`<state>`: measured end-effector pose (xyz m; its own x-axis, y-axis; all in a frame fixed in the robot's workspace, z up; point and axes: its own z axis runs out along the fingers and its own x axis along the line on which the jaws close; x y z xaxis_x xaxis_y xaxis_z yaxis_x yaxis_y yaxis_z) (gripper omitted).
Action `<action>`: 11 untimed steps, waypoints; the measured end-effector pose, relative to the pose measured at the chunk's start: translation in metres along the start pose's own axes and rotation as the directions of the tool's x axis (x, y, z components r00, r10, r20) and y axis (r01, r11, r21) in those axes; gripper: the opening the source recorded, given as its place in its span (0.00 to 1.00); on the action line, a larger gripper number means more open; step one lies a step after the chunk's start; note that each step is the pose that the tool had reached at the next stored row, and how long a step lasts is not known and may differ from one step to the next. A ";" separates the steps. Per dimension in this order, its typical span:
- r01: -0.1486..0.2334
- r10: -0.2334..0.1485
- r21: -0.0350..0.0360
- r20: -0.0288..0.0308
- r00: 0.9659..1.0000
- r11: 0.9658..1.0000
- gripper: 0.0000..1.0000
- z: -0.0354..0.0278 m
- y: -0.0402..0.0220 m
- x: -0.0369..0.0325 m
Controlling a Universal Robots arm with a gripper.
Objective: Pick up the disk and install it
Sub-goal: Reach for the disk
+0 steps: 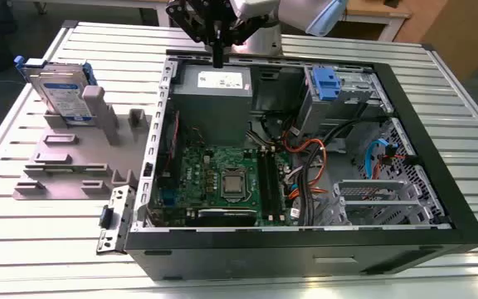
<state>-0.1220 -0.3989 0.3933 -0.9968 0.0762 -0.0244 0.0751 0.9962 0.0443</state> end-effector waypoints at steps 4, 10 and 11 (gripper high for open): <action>0.000 0.000 0.000 0.000 1.000 1.000 0.11 -0.0002 -0.0006 0.0081; 0.000 0.000 0.000 0.000 1.000 1.000 0.11 -0.0002 -0.0007 0.0094; 0.000 0.000 0.000 0.000 1.000 1.000 0.11 -0.0002 -0.0007 0.0097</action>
<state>-0.1317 -0.3989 0.3932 -0.9968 0.0762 -0.0245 0.0751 0.9962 0.0443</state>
